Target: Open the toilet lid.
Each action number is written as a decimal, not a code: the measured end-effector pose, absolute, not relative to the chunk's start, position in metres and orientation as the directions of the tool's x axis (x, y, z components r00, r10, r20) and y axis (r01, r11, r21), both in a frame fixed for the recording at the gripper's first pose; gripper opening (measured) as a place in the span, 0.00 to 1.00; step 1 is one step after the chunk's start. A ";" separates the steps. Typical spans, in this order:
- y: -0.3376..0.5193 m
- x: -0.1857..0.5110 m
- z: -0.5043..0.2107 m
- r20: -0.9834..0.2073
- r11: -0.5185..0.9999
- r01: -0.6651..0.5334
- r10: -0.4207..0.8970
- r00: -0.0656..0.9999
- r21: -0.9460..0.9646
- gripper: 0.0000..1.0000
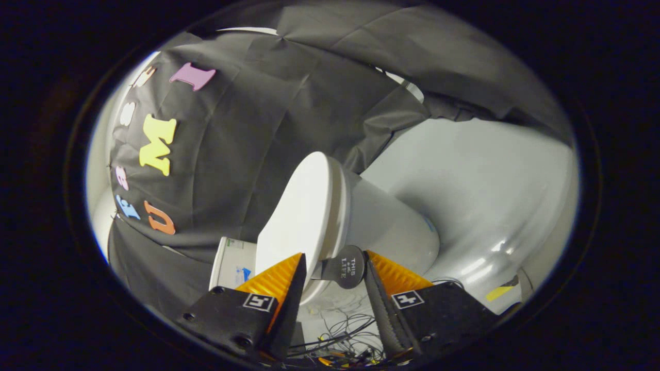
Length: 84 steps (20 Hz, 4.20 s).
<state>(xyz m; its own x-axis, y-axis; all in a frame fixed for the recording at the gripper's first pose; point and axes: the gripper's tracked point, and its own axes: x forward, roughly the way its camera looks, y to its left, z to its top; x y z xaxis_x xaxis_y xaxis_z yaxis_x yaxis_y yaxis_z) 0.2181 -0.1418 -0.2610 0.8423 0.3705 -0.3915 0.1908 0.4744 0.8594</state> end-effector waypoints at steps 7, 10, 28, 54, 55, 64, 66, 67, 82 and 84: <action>-0.145 0.218 -0.269 -0.410 0.440 0.230 0.377 0.831 0.868 0.27; -0.145 0.217 -0.267 -0.389 0.401 0.224 0.398 0.831 0.889 0.18; -0.151 0.222 -0.246 -0.465 0.562 0.225 0.329 0.822 0.796 0.04; -0.068 0.219 -0.040 -0.377 0.858 0.126 0.083 0.923 0.498 0.04; -0.063 0.219 -0.034 -0.373 0.867 0.123 0.077 0.924 0.482 0.04; -0.017 0.211 0.008 -0.327 0.914 0.088 0.051 0.944 0.396 0.04; -0.006 0.210 0.017 -0.315 0.923 0.079 0.047 0.948 0.377 0.04; -0.002 0.209 0.020 -0.311 0.928 0.075 0.045 0.949 0.365 0.04; 0.076 0.203 0.065 -0.234 0.976 0.013 0.040 0.971 0.218 0.04; 0.089 0.203 0.072 -0.222 0.980 -0.004 0.049 0.974 0.199 0.04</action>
<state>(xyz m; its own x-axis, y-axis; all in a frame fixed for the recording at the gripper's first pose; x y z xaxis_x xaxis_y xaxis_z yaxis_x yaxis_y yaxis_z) 0.2031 0.0887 0.0717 0.9739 0.0492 -0.2218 -0.0042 0.9800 0.1988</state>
